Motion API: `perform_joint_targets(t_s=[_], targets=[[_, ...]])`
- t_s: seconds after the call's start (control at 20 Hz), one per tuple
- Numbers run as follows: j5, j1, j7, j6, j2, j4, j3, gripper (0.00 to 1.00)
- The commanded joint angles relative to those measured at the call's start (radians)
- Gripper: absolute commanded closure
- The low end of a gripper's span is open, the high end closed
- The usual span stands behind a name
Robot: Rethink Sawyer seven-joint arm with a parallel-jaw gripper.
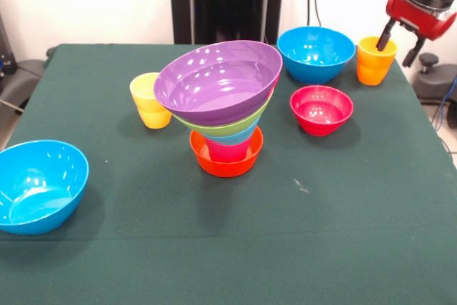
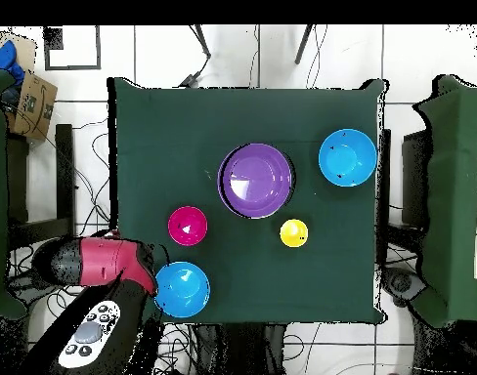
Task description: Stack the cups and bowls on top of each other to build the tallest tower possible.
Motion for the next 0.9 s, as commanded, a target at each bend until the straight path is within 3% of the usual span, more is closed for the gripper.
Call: perform_joint_targets(t_s=[0.05, 0.9], targets=[[0.040, -0.001, 0.199, -0.108, 0.019, 0.072, 0.092, 0.00], [0.063, -0.009, 0.186, -0.214, 0.045, 0.130, 0.114, 0.00]])
